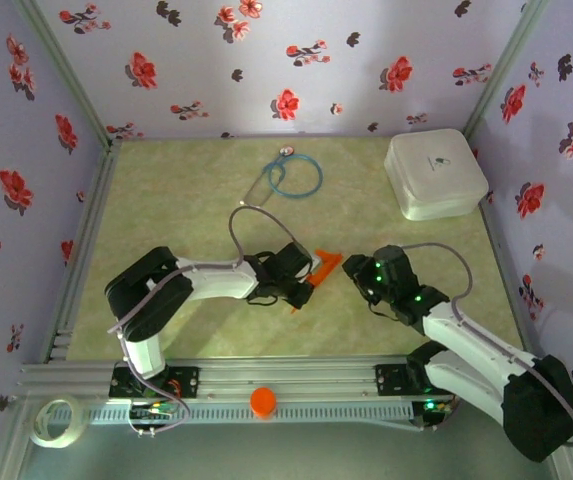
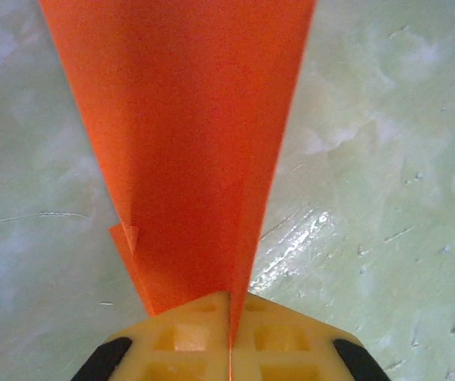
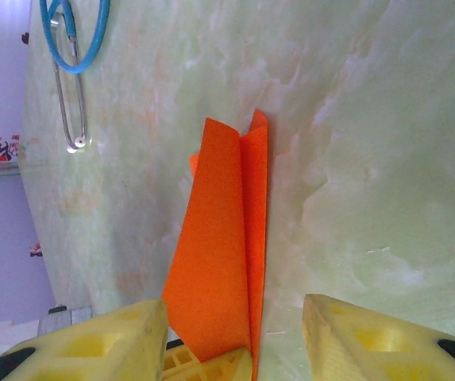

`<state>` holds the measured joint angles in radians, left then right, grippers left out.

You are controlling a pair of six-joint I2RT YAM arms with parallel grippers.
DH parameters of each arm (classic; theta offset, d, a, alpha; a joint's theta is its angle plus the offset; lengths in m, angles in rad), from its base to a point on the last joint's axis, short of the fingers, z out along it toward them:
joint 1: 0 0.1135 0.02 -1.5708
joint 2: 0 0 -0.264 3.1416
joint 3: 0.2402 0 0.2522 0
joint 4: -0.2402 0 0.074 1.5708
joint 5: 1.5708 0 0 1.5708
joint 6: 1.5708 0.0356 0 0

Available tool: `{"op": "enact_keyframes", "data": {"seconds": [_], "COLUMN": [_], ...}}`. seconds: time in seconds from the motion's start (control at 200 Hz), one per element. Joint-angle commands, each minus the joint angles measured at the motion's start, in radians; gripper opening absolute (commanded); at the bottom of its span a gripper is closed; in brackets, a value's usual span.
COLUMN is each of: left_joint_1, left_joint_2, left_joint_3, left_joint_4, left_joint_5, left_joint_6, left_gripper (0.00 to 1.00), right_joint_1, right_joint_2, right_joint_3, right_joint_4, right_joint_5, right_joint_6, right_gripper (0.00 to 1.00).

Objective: Fold a paper plane with a square sheet of paper (pick it up from the middle)
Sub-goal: Fold the wing for the fifth time at the center of the table.

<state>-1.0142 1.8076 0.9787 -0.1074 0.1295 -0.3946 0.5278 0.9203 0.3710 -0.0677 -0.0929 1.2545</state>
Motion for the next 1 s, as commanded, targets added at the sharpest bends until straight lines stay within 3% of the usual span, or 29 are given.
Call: {"op": "enact_keyframes", "data": {"seconds": [0.0, 0.365, 0.76, 0.995], "left_joint_1": [0.014, 0.025, 0.032, 0.035], "left_joint_2": [0.028, 0.078, 0.073, 0.074], "left_joint_3": [0.002, 0.047, 0.063, 0.062], "left_joint_4": [-0.002, -0.035, -0.041, -0.020], "left_joint_5": [0.076, 0.140, 0.169, 0.192], "left_joint_6": [-0.019, -0.012, -0.018, -0.015], "left_gripper": [0.08, 0.14, 0.22, 0.16], "right_joint_1": [-0.005, 0.013, 0.035, 0.035], "right_joint_2": [0.031, 0.171, 0.307, 0.318], "right_joint_3": [-0.013, -0.020, 0.000, -0.007], "right_joint_4": [0.056, 0.170, 0.243, 0.269], "right_joint_5": [-0.032, -0.104, -0.129, -0.140], "right_joint_6": [-0.031, -0.040, -0.041, -0.034], "right_gripper": [0.49, 0.47, 0.23, 0.09]}}
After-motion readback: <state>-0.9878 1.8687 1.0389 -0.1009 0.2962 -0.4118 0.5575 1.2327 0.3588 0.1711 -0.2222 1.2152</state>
